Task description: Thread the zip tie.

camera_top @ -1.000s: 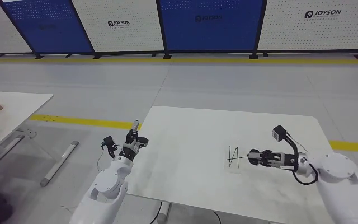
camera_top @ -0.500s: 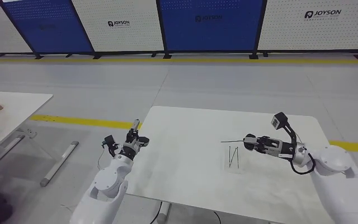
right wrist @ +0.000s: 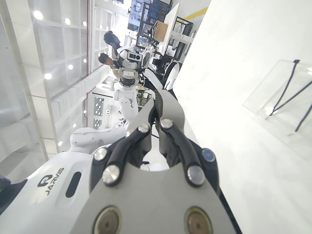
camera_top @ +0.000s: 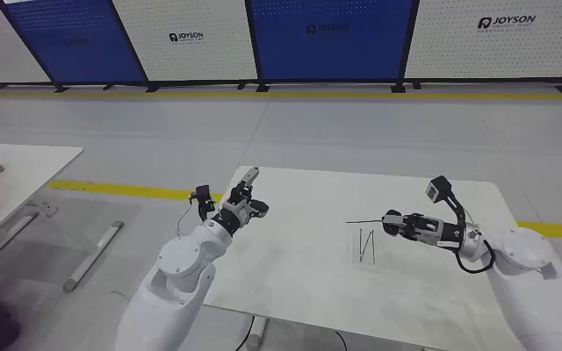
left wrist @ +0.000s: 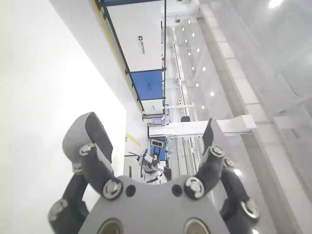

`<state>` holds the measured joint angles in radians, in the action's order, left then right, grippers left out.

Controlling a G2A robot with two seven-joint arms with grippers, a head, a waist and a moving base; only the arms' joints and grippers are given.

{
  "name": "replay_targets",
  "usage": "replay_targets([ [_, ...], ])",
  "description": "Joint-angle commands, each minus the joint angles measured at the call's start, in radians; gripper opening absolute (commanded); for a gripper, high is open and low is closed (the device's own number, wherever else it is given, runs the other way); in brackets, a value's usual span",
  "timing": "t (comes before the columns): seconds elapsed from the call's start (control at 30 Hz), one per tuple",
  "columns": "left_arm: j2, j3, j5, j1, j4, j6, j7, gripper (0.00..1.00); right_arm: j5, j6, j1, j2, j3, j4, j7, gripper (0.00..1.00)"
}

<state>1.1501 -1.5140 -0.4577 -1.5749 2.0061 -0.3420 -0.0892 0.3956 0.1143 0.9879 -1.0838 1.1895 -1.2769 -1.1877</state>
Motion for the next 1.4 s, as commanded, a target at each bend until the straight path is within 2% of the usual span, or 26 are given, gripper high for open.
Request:
replay_targets([
  [0.0, 0.0, -0.002, 0.0, -0.002, 0.0, 0.002, -0.009, 1.0, 0.0, 0.0, 0.0, 0.0, 0.0, 0.0, 0.0, 0.0],
  [0.27, 0.0, -0.002, 0.0, -0.002, 0.0, 0.002, -0.009, 1.0, 0.0, 0.0, 0.0, 0.0, 0.0, 0.0, 0.0, 0.0],
  [0.33, -0.002, 0.0, 0.031, 0.005, -0.001, 0.017, -0.023, 1.0, 0.0, 0.0, 0.0, 0.0, 0.0, 0.0, 0.0, 0.0],
  [0.4, -0.009, 0.006, 0.114, 0.02, -0.013, 0.025, -0.08, 1.0, 0.0, 0.0, 0.0, 0.0, 0.0, 0.0, 0.0, 0.0],
  [0.43, -0.016, 0.009, 0.188, 0.038, -0.025, 0.019, -0.134, 1.0, 0.0, 0.0, 0.0, 0.0, 0.0, 0.0, 0.0, 0.0],
  [0.5, -0.026, 0.014, 0.278, 0.066, -0.056, 0.013, -0.223, 1.0, 0.0, 0.0, 0.0, 0.0, 0.0, 0.0, 0.0, 0.0],
  [0.6, -0.036, 0.031, 0.372, 0.106, -0.121, 0.024, -0.308, 1.0, 0.0, 0.0, 0.0, 0.0, 0.0, 0.0, 0.0, 0.0],
  [0.63, -0.036, 0.037, 0.379, 0.12, -0.144, 0.031, -0.316, 1.0, 0.0, 0.0, 0.0, 0.0, 0.0, 0.0, 0.0, 0.0],
  [0.67, -0.033, 0.045, 0.365, 0.141, -0.176, 0.032, -0.285, 1.0, 0.0, 0.0, 0.0, 0.0, 0.0, 0.0, 0.0, 0.0],
  [0.7, -0.03, 0.055, 0.358, 0.149, -0.19, 0.032, -0.271, 1.0, 0.0, 0.0, 0.0, 0.0, 0.0, 0.0, 0.0, 0.0],
  [0.87, -0.03, 0.055, 0.358, 0.149, -0.19, 0.032, -0.271, 1.0, 0.006, 0.0, 0.008, -0.003, -0.01, -0.018, 0.023, 0.0],
  [1.0, -0.03, 0.055, 0.358, 0.149, -0.19, 0.032, -0.271, 1.0, -0.009, 0.021, -0.024, -0.028, -0.088, -0.056, 0.131, 0.0],
  [1.03, -0.03, 0.055, 0.358, 0.149, -0.19, 0.032, -0.271, 1.0, -0.018, 0.026, -0.041, -0.04, -0.125, -0.057, 0.18, 0.0],
  [1.13, -0.03, 0.055, 0.358, 0.149, -0.19, 0.032, -0.271, 1.0, -0.036, 0.022, -0.097, -0.077, -0.231, -0.026, 0.288, 0.0],
  [1.2, -0.03, 0.055, 0.358, 0.149, -0.19, 0.032, -0.271, 1.0, -0.031, 0.008, -0.139, -0.103, -0.297, 0.022, 0.313, 0.0],
  [1.37, -0.03, 0.055, 0.358, 0.149, -0.19, 0.032, -0.271, 1.0, -0.029, 0.002, -0.146, -0.107, -0.308, 0.032, 0.311, 0.0],
])
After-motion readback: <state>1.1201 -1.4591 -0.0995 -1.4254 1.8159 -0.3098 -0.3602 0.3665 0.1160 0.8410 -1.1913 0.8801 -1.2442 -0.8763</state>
